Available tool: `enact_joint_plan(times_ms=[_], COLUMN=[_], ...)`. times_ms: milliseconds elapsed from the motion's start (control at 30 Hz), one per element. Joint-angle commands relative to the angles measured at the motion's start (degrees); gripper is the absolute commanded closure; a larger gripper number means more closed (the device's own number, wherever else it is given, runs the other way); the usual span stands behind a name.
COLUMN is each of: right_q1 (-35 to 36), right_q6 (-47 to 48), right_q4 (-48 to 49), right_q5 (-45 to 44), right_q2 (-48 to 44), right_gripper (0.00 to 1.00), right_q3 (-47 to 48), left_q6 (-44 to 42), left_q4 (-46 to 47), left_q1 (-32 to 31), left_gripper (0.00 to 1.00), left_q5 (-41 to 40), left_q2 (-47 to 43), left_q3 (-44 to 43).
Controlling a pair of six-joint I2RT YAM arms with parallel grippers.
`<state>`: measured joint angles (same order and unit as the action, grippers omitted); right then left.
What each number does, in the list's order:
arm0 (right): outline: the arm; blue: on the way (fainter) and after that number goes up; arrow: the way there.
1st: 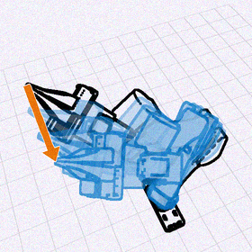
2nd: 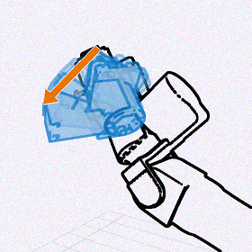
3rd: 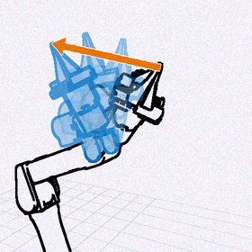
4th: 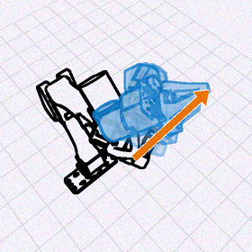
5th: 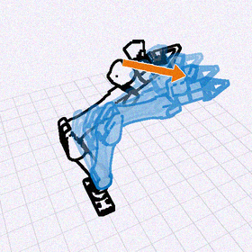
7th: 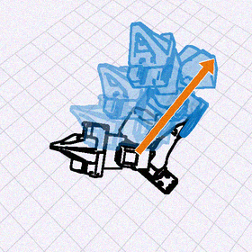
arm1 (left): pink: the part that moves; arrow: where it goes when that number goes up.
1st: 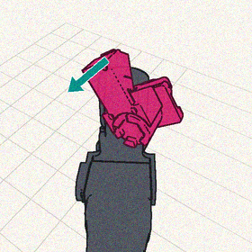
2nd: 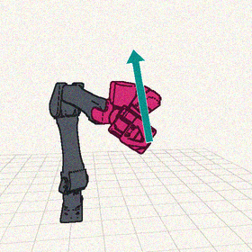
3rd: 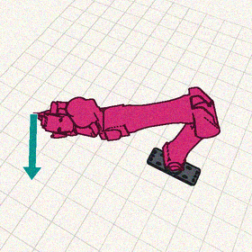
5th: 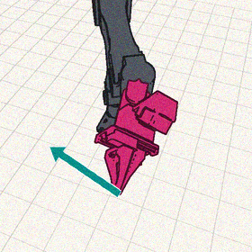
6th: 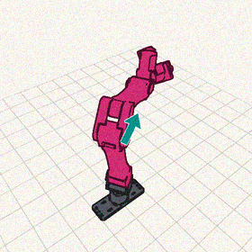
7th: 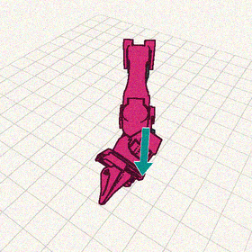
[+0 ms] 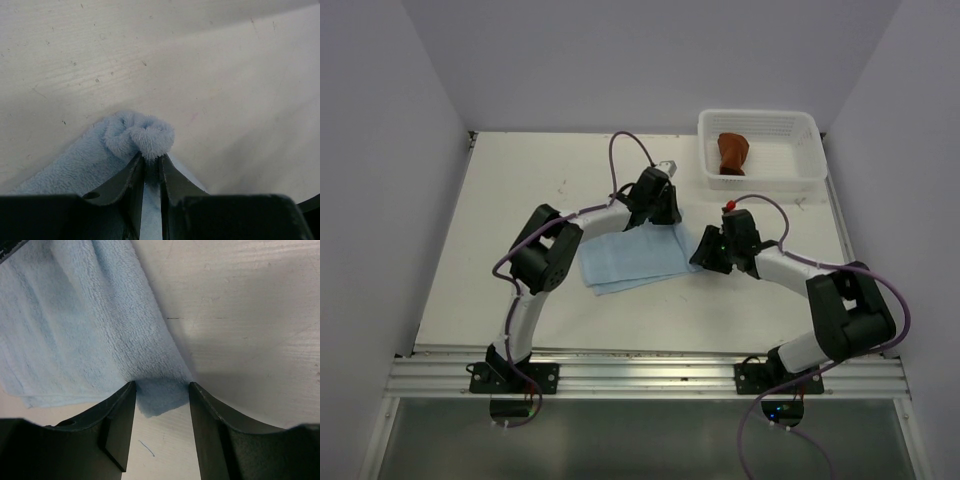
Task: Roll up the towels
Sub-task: Roll the towel
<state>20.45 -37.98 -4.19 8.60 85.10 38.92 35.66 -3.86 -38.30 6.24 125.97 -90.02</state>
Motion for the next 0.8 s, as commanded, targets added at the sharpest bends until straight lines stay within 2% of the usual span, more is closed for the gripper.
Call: enact_joint_plan(times_ms=[0,400,767], right_q1=[-0.1,-0.2,-0.5], right_q6=[1.1,4.7,5.2], right_q4=[2.5,-0.9,1.5], right_q5=[0.5,0.7,0.3], right_q2=[0.4,-4.9,1.6], right_gripper=[0.49,0.38,0.42], right_q3=[0.3,3.3,6.6], left_q6=[-2.2,-2.2,-2.4], left_q4=[2.5,2.8,2.9], left_q1=[0.8,1.5,1.7], left_gripper=[0.80,0.80,0.80], left_q5=[0.0,-0.4,-0.3], left_q2=[-2.3,-2.2,-2.3], left_q3=[0.8,1.7,2.6])
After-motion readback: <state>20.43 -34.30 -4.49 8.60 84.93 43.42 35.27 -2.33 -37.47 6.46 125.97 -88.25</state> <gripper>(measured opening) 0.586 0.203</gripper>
